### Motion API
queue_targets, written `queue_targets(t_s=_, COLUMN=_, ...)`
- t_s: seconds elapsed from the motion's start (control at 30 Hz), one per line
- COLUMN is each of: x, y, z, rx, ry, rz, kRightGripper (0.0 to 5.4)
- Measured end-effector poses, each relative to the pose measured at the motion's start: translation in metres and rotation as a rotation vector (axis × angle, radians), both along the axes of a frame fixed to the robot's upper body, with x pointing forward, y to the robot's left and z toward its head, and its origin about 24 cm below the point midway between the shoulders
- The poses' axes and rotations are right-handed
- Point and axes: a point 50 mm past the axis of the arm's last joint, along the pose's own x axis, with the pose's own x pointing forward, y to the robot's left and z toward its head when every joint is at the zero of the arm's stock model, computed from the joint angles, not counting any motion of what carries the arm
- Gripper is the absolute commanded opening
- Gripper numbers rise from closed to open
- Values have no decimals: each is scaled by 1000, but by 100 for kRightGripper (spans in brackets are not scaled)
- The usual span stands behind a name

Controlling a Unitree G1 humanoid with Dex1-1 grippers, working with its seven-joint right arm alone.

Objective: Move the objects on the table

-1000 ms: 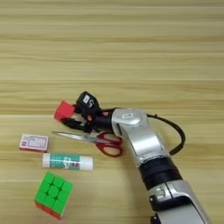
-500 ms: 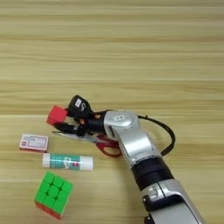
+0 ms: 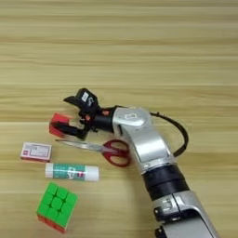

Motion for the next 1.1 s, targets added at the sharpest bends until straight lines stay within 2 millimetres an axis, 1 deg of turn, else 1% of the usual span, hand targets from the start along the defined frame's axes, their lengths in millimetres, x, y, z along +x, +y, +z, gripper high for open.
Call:
queue_targets(t_s=0.03, x=-1, y=-1, z=11, rx=30, ry=-26, rz=2, kRightGripper=500)
queue_targets(t_s=0.1, x=-2, y=-3, z=26, rx=65, ry=-60, rz=2, kRightGripper=528)
queue_targets(t_s=0.2, x=-7, y=-8, z=50, rx=110, ry=-112, rz=8, kRightGripper=536)
queue_targets(t_s=0.23, x=-7, y=-9, z=53, rx=111, ry=-120, rz=6, kRightGripper=536)
queue_targets(t_s=0.27, x=-10, y=-13, z=63, rx=122, ry=-150, rz=2, kRightGripper=536)
queue_targets(t_s=0.4, x=-16, y=-24, z=82, rx=132, ry=-196, rz=1, kRightGripper=536)
queue_targets(t_s=0.5, x=-20, y=-32, z=90, rx=127, ry=-219, rz=6, kRightGripper=536)
queue_targets(t_s=0.53, x=-22, y=-37, z=90, rx=112, ry=-218, rz=6, kRightGripper=536)
queue_targets(t_s=0.57, x=-25, y=-46, z=89, rx=91, ry=-207, rz=-8, kRightGripper=536)
queue_targets(t_s=0.73, x=-34, y=-71, z=77, rx=25, ry=-140, rz=-25, kRightGripper=536)
queue_targets(t_s=0.83, x=-37, y=-83, z=71, rx=-5, ry=-109, rz=-32, kRightGripper=536)
queue_targets(t_s=0.93, x=-39, y=-91, z=60, rx=-23, ry=-64, rz=-43, kRightGripper=536)
queue_targets(t_s=1.1, x=-41, y=-107, z=34, rx=-88, ry=19, rz=-80, kRightGripper=536)
